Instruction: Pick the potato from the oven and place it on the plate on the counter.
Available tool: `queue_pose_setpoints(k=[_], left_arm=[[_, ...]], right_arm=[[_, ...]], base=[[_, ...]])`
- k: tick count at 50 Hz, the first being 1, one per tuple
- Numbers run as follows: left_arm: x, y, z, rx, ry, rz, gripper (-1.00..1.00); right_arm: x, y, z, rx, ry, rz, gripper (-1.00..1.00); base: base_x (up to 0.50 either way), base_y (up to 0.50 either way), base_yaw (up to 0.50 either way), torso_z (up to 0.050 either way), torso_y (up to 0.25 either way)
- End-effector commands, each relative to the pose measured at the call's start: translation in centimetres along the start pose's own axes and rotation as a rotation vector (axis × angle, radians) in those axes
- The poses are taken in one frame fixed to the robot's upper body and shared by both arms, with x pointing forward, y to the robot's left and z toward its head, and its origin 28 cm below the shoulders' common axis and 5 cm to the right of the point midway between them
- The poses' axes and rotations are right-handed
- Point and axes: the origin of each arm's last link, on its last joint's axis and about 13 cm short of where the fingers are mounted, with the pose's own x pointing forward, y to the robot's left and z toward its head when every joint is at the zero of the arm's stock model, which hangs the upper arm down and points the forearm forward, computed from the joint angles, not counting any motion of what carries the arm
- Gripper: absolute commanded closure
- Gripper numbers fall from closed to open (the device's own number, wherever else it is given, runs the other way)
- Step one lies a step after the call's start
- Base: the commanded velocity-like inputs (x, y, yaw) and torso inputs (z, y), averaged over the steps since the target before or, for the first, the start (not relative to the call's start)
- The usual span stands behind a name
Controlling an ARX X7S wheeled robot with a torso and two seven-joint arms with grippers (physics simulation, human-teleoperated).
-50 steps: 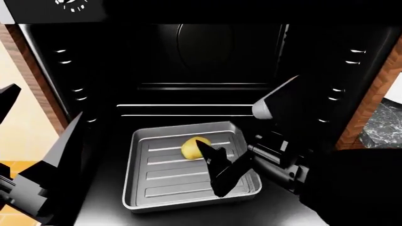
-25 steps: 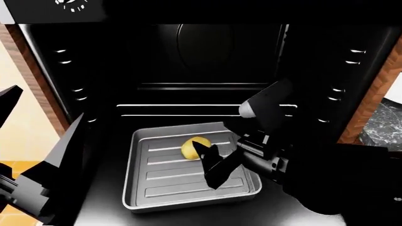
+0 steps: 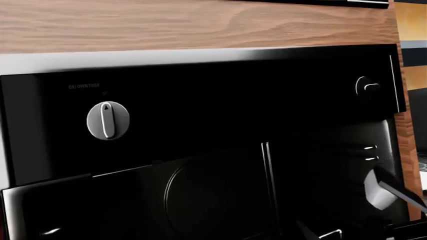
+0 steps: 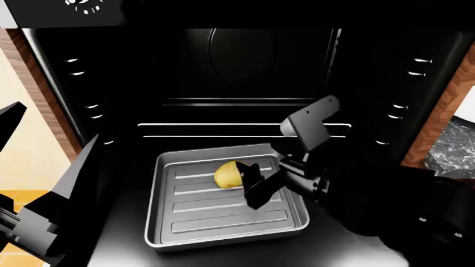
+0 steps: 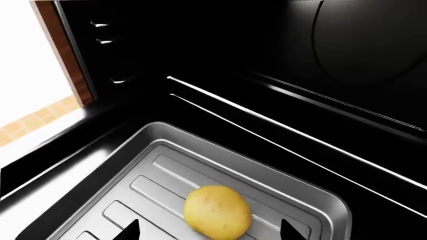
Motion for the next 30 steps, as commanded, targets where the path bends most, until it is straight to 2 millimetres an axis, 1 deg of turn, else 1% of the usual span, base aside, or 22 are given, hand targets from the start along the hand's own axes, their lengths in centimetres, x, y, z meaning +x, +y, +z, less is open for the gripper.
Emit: queue_pose_setpoints(k=[1,14,22,30], left_arm=[[0.0,0.0,-0.1,-0.002,0.000,0.000,-1.00],[0.0,0.1,-0.2,-0.005,0.002,0.000,-1.00],[0.0,0.1,-0.3,-0.006,0.003,-0.002,-1.00],[-0.1,0.0,-0.3,-0.007,0.006,-0.001,-1.00]], right_arm=[[0.7,-0.6,-0.3,-0.007,0.019,-0.035,-1.00],[2.1,-0.9,-0.3,-0.003,0.037,-0.032,-1.00],[3.1,-1.0,0.1,-0.008,0.034,-0.023,-1.00],[3.8,-1.1,-0.1,-0.001,0.043,-0.017,-1.00]], base=[[0.00,0.00,0.00,0.000,0.000],[0.00,0.00,0.00,0.000,0.000],[0.00,0.00,0.00,0.000,0.000],[0.00,0.00,0.00,0.000,0.000]])
